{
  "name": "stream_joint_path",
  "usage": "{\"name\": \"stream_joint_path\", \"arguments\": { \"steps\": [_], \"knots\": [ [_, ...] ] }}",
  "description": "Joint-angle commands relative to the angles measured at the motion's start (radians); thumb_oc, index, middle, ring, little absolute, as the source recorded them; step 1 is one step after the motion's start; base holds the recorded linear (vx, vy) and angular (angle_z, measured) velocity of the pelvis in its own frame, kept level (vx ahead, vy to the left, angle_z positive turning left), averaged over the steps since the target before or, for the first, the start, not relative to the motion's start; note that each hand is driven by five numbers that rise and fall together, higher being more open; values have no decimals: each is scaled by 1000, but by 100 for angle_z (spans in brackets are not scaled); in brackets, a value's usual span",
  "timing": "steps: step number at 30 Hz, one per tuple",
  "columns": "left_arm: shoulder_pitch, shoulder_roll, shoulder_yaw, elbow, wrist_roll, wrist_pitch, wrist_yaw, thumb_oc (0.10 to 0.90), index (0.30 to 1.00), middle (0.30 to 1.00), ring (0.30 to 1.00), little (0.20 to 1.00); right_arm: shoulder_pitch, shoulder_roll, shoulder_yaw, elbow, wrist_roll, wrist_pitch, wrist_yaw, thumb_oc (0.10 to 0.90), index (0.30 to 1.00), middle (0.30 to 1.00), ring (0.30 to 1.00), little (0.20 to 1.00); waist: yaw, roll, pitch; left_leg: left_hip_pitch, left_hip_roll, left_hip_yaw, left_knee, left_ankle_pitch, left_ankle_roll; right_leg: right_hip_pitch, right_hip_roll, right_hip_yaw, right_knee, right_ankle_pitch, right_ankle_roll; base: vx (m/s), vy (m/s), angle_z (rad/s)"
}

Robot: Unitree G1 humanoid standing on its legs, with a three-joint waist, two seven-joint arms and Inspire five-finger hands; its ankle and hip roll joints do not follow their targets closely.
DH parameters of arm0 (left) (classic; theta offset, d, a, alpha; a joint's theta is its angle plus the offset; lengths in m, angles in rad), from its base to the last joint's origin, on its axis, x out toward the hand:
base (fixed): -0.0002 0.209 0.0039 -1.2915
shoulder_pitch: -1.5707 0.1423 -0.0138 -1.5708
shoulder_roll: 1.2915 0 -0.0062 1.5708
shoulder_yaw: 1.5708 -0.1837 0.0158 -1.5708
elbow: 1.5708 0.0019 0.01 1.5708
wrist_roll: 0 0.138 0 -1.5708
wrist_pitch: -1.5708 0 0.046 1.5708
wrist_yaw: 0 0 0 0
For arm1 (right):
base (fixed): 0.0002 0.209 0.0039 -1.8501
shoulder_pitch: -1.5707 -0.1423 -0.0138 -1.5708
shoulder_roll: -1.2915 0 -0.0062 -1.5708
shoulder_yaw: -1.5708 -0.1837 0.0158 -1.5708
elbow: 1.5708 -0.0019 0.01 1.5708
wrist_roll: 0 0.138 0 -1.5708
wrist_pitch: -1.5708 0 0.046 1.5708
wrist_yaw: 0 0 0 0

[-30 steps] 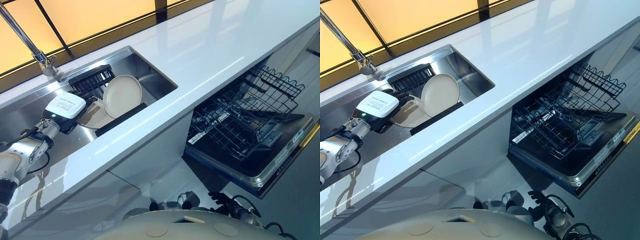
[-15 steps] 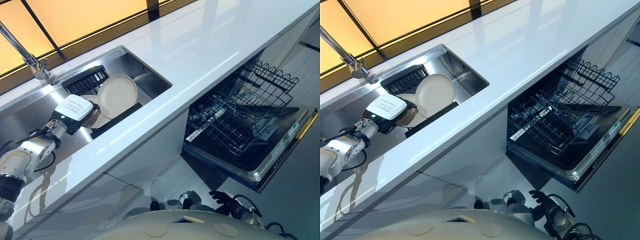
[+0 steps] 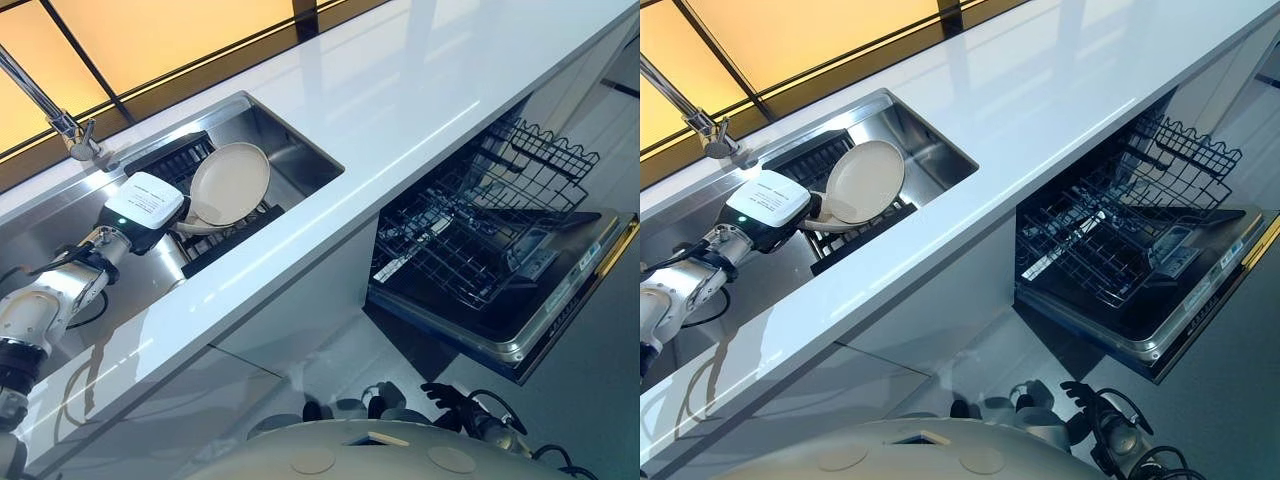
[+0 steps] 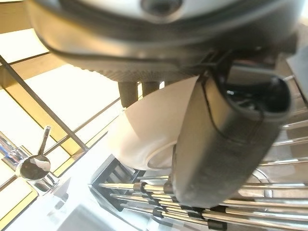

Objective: Pick up plates and place into dishwasher.

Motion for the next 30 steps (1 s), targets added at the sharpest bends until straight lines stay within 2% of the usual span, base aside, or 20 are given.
{"name": "stream_joint_path", "arguments": {
  "steps": [1, 5, 8, 14, 19, 30],
  "knots": [
    [-68, 128, 177, 5, 7, 57, 44, 100, 300, 300, 300, 200, -31, -28, -1, -8, -11, -51, 7, 800, 900, 900, 900, 900, 7, 25, -25, -19, -73, -10, 8, -83, 39, -40, 23, -23, 128, -128, 56, -9, -4, 3],
    [-62, 139, 186, -4, 22, 42, 58, 100, 300, 300, 300, 200, -36, -30, 2, -12, -5, -45, 10, 800, 900, 900, 900, 900, 9, 30, -27, -18, -75, -15, 7, -83, 39, -41, 22, -25, 130, -129, 56, -12, -2, 4],
    [-61, 150, 185, -13, 58, 4, 57, 100, 300, 300, 300, 200, -44, -31, 5, -8, -1, -40, 9, 800, 900, 900, 900, 900, 12, 34, -29, -17, -75, -16, 7, -85, 39, -40, 21, -27, 129, -128, 57, -4, -2, 1],
    [-74, 194, 177, -41, 114, -53, 1, 100, 300, 300, 300, 200, -51, -36, 8, -4, 7, -30, 13, 800, 900, 900, 900, 900, 15, 40, -32, -13, -76, -19, 7, -87, 41, -37, 18, -30, 128, -127, 59, -5, -6, 1],
    [-125, 269, 164, -48, 127, -62, -35, 100, 300, 300, 300, 200, -57, -37, 22, -3, 16, -25, 15, 800, 900, 900, 900, 900, 18, 47, -34, -12, -79, -23, 9, -90, 43, -36, 18, -33, 129, -128, 59, -13, -26, 1],
    [-265, 369, 71, 20, 222, -108, 11, 100, 300, 300, 300, 200, -86, -44, 51, 1, 37, -15, 24, 800, 900, 900, 900, 900, 20, 70, -41, -10, -85, -32, 10, -91, 42, -35, 12, -39, 128, -129, 58, -18, -16, 4]
  ]
}}
